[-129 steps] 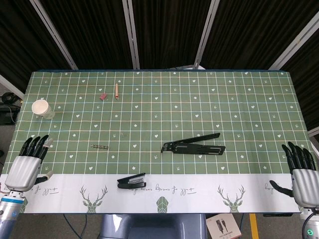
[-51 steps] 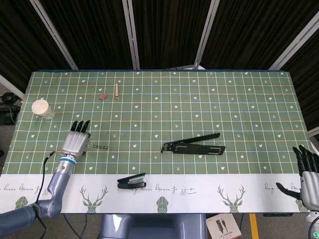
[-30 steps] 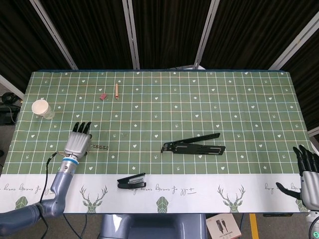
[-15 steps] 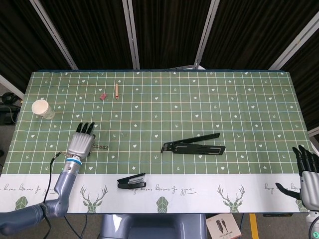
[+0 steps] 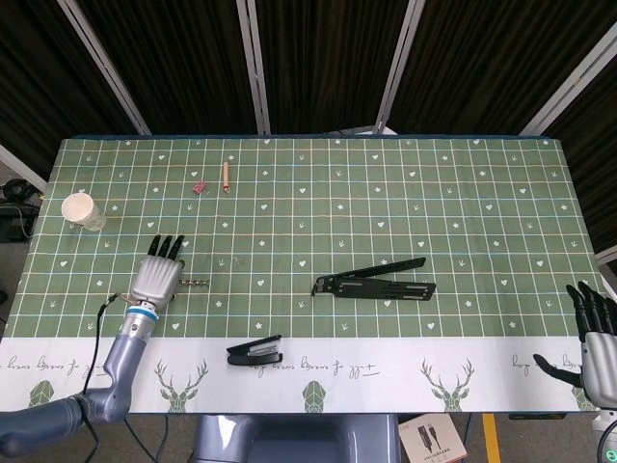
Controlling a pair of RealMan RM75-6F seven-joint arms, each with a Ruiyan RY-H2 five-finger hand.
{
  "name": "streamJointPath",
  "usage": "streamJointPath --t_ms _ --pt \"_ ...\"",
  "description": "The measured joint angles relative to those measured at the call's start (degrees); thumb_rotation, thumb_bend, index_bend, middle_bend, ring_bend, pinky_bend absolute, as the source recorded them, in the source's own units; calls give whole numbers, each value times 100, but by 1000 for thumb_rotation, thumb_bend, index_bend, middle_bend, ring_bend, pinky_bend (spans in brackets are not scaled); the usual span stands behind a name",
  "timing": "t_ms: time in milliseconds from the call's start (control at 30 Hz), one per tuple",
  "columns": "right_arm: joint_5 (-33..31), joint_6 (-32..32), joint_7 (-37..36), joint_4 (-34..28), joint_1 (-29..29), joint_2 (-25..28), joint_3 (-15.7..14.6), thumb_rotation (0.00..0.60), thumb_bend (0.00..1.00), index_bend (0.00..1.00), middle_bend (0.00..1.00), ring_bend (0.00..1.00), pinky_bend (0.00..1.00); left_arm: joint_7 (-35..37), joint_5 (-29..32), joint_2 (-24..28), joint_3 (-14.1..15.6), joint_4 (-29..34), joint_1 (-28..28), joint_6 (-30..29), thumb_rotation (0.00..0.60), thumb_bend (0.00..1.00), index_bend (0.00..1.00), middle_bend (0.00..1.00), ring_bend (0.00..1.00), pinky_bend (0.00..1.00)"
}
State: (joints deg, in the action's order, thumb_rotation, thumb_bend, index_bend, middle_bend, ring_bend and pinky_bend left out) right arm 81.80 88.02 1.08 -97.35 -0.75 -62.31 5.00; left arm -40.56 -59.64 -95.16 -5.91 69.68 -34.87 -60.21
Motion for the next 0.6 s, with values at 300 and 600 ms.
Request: streamJointPath --t_ms 300,600 --pt "-2 -2 -10 -8 -2 13 3 600 14 53 0 0 0 -539 -796 567 100 185 -278 -262 600 389 603 0 0 0" --pt "-17 -55 -64 11 16 14 5 600 14 53 0 0 0 -937 -1568 700 246 -84 -721 -184 600 389 605 0 0 0"
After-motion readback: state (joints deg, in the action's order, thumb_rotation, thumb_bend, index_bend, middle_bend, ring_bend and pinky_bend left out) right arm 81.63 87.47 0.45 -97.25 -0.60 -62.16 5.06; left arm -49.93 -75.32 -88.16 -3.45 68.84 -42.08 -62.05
